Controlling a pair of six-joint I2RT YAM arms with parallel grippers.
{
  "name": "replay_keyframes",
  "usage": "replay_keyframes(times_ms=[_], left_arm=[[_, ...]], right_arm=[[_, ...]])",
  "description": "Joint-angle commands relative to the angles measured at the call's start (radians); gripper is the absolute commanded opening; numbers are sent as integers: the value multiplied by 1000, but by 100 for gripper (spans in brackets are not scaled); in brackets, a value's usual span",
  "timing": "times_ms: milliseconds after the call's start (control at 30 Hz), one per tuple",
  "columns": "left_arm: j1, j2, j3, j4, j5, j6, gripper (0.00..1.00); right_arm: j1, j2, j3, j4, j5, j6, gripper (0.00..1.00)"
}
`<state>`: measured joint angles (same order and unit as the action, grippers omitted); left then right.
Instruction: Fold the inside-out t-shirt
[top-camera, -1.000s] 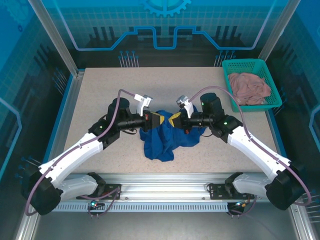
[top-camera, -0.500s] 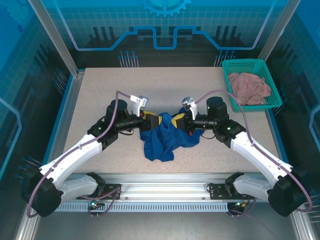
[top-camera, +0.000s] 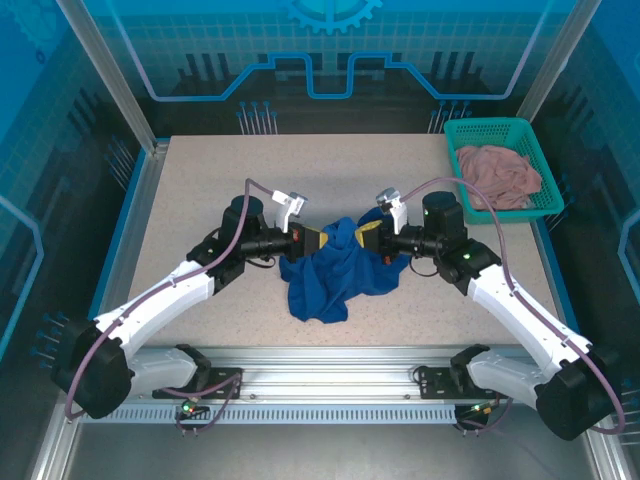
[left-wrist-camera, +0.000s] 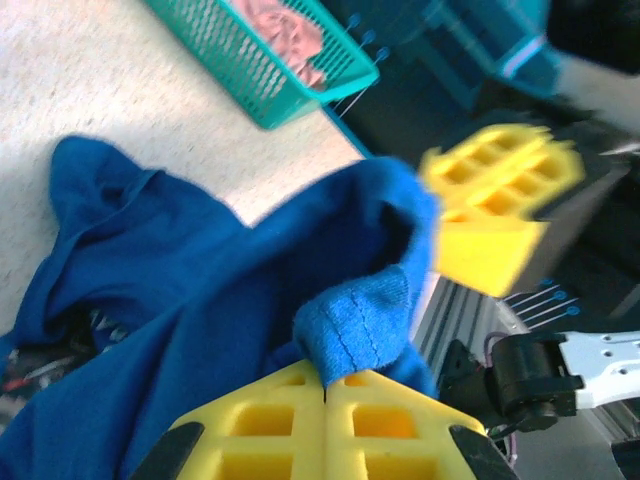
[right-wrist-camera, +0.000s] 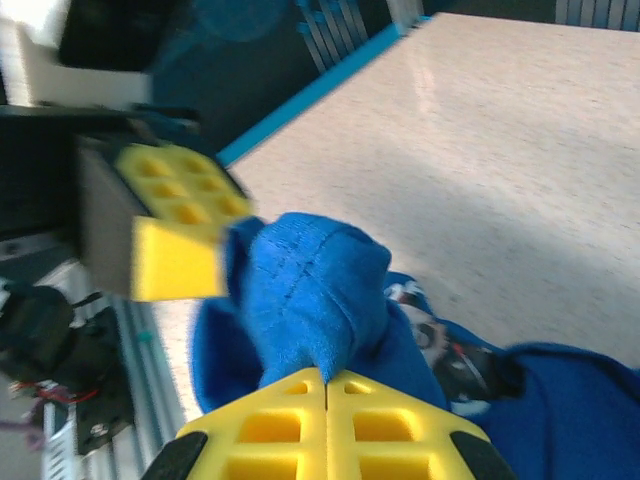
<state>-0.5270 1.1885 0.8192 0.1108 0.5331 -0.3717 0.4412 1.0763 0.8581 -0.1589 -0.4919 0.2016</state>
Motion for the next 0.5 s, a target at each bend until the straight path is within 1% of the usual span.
replay_keyframes(times_ms=[0, 100, 233, 333, 467], left_arm=[[5, -68, -42, 127, 68, 0, 0], [5, -107, -73, 165, 62, 10, 0], [5, -160, -103, 169, 6, 51, 0], [8, -187, -123, 168, -46, 79, 0], [8, -213, -157, 201, -55, 106, 0]], right_arm=[[-9, -11, 27, -71, 136, -9, 0], [-10, -27, -9, -65, 164, -9, 0], [-11, -66, -38, -76, 182, -33, 0], [-10, -96, -71, -75, 130, -88, 8], [-10, -124, -101, -88, 95, -162, 23]])
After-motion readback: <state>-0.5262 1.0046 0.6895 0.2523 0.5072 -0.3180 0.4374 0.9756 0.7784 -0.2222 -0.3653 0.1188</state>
